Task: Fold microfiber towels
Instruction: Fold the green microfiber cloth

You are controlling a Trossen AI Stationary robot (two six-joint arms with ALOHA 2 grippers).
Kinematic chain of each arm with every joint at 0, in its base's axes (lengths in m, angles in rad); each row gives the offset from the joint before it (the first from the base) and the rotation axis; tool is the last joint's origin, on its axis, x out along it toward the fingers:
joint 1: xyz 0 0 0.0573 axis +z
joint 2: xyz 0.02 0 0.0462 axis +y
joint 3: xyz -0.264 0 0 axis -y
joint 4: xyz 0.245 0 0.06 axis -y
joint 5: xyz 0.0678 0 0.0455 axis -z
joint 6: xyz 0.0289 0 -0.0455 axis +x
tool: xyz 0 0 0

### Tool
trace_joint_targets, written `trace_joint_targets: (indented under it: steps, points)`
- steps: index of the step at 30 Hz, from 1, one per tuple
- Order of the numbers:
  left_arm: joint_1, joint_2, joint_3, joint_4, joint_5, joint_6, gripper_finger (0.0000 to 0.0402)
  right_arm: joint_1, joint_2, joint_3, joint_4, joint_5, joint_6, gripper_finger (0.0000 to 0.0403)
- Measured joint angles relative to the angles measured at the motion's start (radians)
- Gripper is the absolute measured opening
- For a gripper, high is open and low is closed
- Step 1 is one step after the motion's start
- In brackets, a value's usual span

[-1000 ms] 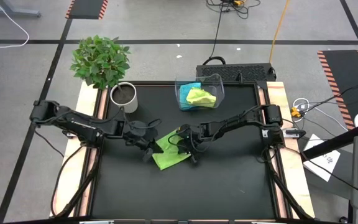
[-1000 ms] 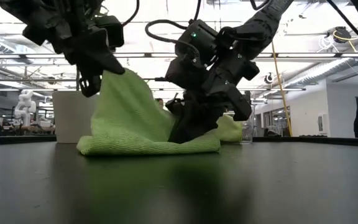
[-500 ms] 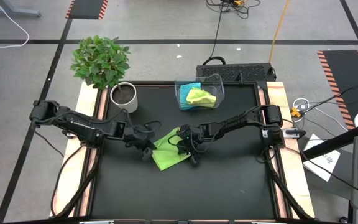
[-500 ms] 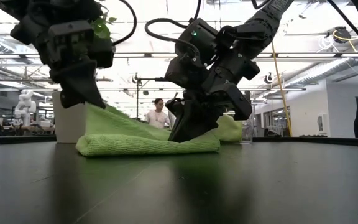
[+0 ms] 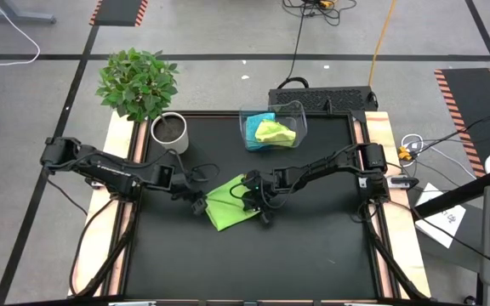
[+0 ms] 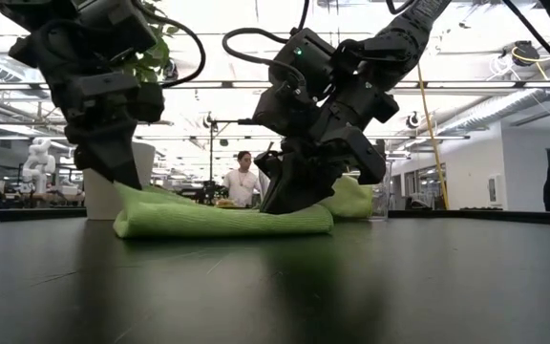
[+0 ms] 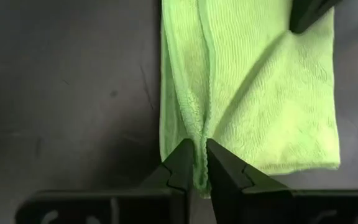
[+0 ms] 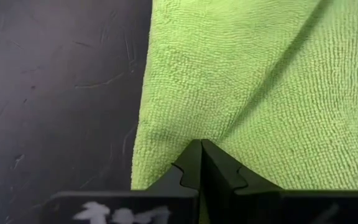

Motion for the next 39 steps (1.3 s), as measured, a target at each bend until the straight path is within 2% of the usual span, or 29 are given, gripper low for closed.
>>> trace_joint_targets:
  steps: [4, 21, 31, 39]
  points:
    - [-0.001, 0.0, 0.0, -0.001, 0.025, 0.011, 0.0057, 0.0, 0.0, 0.0, -0.001, 0.0, 0.0, 0.0]
    - [-0.005, -0.003, 0.002, -0.064, 0.001, 0.043, 0.0155, 0.0, -0.002, -0.013, -0.011, -0.027, 0.0, 0.0]
    - [-0.004, -0.028, 0.003, -0.066, -0.021, 0.094, 0.0163, 0.0, -0.004, -0.053, -0.002, -0.027, 0.11, 0.0]
    - [-0.008, -0.194, 0.003, -0.099, -0.038, 0.087, 0.0163, 0.0, -0.005, -0.085, 0.053, -0.03, 0.158, 0.0]
